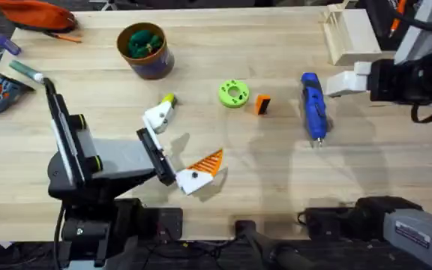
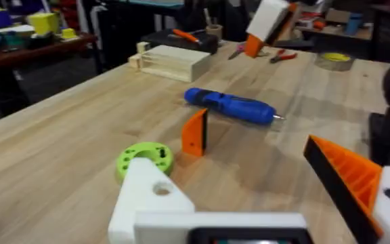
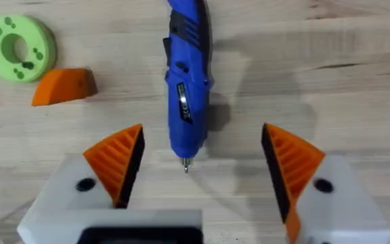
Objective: Pick up the gripper from the table and insert it into the empty holder that is missing its gripper. Then pick up a screw, insert it into the mounting hole, and use the screwdriver to tighten it. Finally, clean up the table by picking up the vegetable and placing it into the bucket.
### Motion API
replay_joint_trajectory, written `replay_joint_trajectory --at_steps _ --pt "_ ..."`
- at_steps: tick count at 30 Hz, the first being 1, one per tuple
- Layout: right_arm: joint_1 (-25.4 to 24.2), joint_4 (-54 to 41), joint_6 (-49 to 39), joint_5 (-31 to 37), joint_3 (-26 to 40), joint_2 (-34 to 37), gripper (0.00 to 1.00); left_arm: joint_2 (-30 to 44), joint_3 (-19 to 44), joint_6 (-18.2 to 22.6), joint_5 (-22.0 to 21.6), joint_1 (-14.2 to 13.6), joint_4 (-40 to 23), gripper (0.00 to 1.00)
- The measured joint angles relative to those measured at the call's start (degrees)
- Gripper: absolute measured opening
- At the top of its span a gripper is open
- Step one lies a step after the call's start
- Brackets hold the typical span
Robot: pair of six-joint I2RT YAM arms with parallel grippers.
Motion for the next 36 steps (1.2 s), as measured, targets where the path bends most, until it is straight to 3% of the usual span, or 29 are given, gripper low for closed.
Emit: replay_joint_trajectory --at_steps 13,36 --pt "0.0 0.0 0.0 0.0 0.0 0.0 0.992 0.0 0.0 0.0 6.3 0.0 -1.0 0.986" --pt "0.0 0.0 0.0 0.0 0.0 0.0 0.991 0.0 0.0 -1.6 7.6 0.0 -1.2 0.985"
